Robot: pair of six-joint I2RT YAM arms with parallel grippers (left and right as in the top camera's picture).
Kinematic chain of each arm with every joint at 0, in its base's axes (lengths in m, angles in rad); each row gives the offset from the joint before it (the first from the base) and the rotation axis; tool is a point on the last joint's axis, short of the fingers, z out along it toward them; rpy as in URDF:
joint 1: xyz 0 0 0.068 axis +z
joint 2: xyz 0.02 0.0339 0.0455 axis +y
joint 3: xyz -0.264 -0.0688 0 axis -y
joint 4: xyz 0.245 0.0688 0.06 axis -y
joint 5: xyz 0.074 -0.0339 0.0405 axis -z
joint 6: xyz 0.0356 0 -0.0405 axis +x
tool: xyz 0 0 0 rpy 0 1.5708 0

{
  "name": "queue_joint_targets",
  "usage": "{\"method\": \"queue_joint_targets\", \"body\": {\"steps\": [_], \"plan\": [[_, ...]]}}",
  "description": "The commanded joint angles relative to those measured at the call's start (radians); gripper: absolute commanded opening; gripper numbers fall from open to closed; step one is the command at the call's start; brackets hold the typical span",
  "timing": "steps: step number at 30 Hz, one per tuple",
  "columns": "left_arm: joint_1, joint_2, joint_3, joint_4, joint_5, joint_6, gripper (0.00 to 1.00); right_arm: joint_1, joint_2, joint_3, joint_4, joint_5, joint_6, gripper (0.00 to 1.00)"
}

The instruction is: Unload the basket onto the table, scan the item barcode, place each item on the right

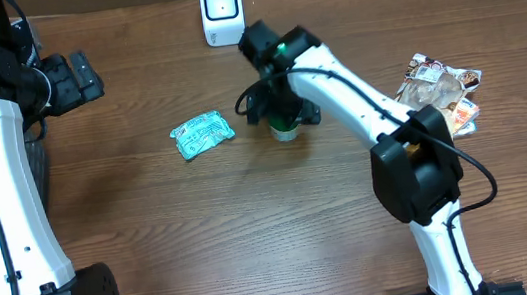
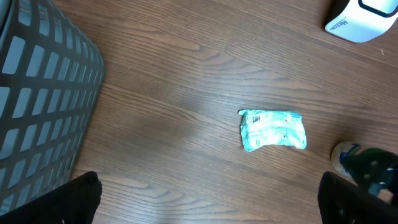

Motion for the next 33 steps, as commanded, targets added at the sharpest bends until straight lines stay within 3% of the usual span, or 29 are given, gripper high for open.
{"method": "queue_joint_targets", "body": {"steps": [1,4,13,20,29,33], "plan": [[-0.001,0.003,0.009,-0.002,-0.003,0.022,1.0,-0.006,-0.02,-0.012,0.011,0.064,0.057,0.82],[-0.002,0.003,0.009,-0.002,-0.003,0.022,1.0,-0.009,-0.02,-0.012,0.014,0.098,0.057,0.76],[-0.001,0.003,0.009,-0.002,-0.003,0.022,1.0,-0.009,-0.02,-0.013,0.061,0.131,0.04,0.75],[-0.002,0.003,0.009,-0.002,-0.003,0.022,1.0,-0.008,-0.02,-0.012,0.053,0.131,-0.013,0.44],[-0.001,0.003,0.009,-0.002,-0.003,0.022,1.0,-0.011,-0.024,0.03,-0.017,0.12,-0.039,0.43],[-0.002,0.003,0.009,-0.002,-0.003,0.022,1.0,-0.011,-0.04,0.08,-0.026,0.12,-0.19,0.41]]}}
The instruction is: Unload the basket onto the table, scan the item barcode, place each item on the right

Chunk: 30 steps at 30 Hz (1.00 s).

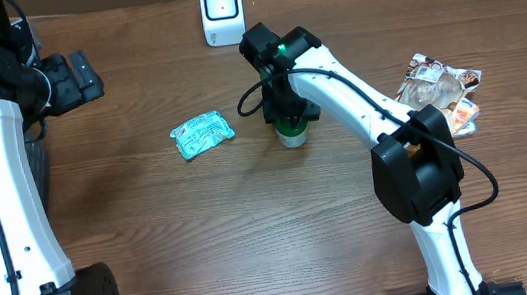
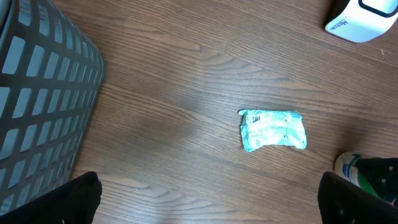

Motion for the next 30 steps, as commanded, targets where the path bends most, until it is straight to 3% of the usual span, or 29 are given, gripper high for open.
{"method": "queue_joint_targets", "body": {"steps": [1,6,9,13,20,23,30], "plan": [[-0.002,0.003,0.009,-0.002,-0.003,0.023,1.0,-0.004,-0.04,0.08,0.004,0.007,-0.171,0.41],[-0.002,0.003,0.009,-0.002,-0.003,0.022,1.0,0.004,-0.059,0.133,0.013,-0.109,-0.482,0.39],[-0.001,0.003,0.009,-0.002,-0.003,0.022,1.0,0.006,-0.061,0.135,0.015,-0.212,-0.745,0.37],[-0.001,0.003,0.009,-0.002,-0.003,0.022,1.0,0.006,-0.061,0.135,0.014,-0.219,-1.002,0.3],[-0.002,0.003,0.009,-0.002,-0.003,0.022,1.0,0.006,-0.061,0.117,0.013,-0.218,-1.386,0.28],[-0.002,0.003,0.009,-0.002,-0.003,0.022,1.0,0.005,-0.059,0.1,0.014,-0.219,-1.497,0.27],[-0.002,0.003,0.009,-0.002,-0.003,0.022,1.0,0.004,-0.029,0.072,0.011,-0.219,-1.576,0.31]]}}
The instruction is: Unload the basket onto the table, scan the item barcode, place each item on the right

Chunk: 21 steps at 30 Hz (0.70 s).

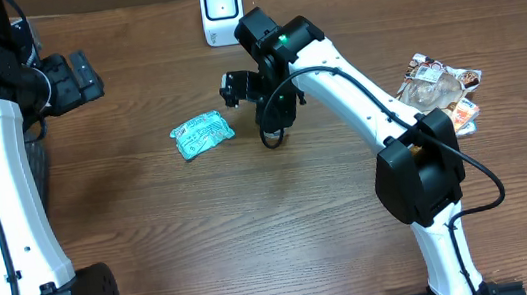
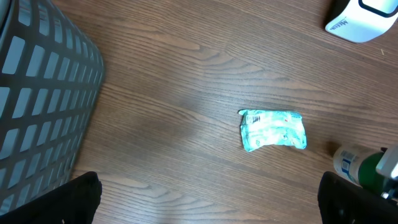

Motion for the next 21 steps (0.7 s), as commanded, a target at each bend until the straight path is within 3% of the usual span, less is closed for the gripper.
{"method": "queue_joint_targets", "body": {"steps": [1,10,21], "plan": [[-0.002,0.003,0.009,-0.001,-0.003,0.022,1.0,0.003,-0.014,-0.015,0.004,-0.018,-0.093,0.32],[-0.001,0.003,0.009,-0.001,-0.003,0.022,1.0,0.003,0.0,-0.074,0.035,-0.026,-0.171,0.35],[-0.002,0.003,0.009,-0.001,-0.003,0.022,1.0,0.003,0.0,-0.078,0.04,-0.064,-0.167,0.58]]}}
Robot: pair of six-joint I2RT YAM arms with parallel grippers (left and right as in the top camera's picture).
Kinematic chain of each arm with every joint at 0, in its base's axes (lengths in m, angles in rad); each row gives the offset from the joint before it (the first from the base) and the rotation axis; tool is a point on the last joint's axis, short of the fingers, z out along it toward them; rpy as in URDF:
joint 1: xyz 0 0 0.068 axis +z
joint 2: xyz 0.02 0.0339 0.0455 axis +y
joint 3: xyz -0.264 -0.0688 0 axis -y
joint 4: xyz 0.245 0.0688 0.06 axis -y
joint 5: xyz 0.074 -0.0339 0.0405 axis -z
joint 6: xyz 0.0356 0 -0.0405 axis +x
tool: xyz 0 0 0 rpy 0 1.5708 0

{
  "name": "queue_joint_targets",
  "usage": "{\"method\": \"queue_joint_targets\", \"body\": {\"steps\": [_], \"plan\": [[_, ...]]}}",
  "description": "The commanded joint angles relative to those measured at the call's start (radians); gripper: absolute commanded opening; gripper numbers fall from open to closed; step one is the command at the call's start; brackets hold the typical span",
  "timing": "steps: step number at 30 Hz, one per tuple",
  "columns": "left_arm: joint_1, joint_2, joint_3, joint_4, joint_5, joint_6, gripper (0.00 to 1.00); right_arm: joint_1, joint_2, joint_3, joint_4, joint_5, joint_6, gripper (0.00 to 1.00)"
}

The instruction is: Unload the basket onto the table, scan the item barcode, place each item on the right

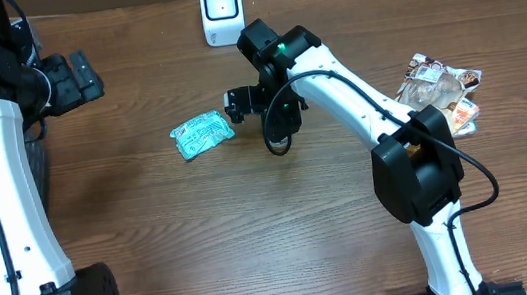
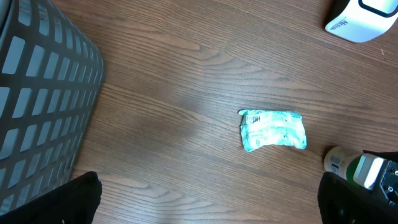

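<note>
My right gripper (image 1: pixel 260 103) is shut on a small white-and-green bottle (image 1: pixel 237 104), held on its side above the table with its end pointing left. The left wrist view shows the bottle (image 2: pixel 346 165) at the right edge. The white scanner (image 1: pixel 221 10) stands upright at the back of the table, just behind the right arm; its corner (image 2: pixel 364 17) shows at the top right. A teal packet (image 1: pixel 202 135) lies flat to the left of the bottle. My left gripper (image 1: pixel 74 80) hangs open and empty, high at the far left.
A grey mesh basket (image 2: pixel 43 93) stands at the table's left end. Several crinkled snack packets (image 1: pixel 443 93) lie in a heap at the right. The right arm's white link runs diagonally from the front right to the table's middle.
The right gripper and the bottle have shifted slightly toward the front of the table. The bottle still lies on its side. The left arm and the teal packet have not moved.
The right gripper was first down over the bottle, which stood upright on the table right of the teal packet. It was still there a second later. Then the bottle was off the table, turned on its side, and it stays so now.
</note>
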Motion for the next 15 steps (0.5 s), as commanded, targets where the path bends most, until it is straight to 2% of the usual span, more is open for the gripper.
{"method": "queue_joint_targets", "body": {"steps": [1,3,12,15], "plan": [[-0.001,0.003,0.009,-0.002,-0.003,0.022,1.0,0.003,-0.008,-0.003,0.003,-0.038,-0.009,0.59],[-0.001,0.003,0.009,-0.002,-0.003,0.022,1.0,0.003,-0.008,-0.003,0.002,-0.037,-0.008,0.64],[-0.002,0.003,0.009,-0.002,-0.003,0.022,1.0,0.003,-0.008,-0.003,0.002,-0.037,-0.004,0.77],[-0.002,0.003,0.009,-0.002,-0.003,0.022,1.0,0.003,-0.008,0.001,0.002,-0.037,0.039,0.83]]}}
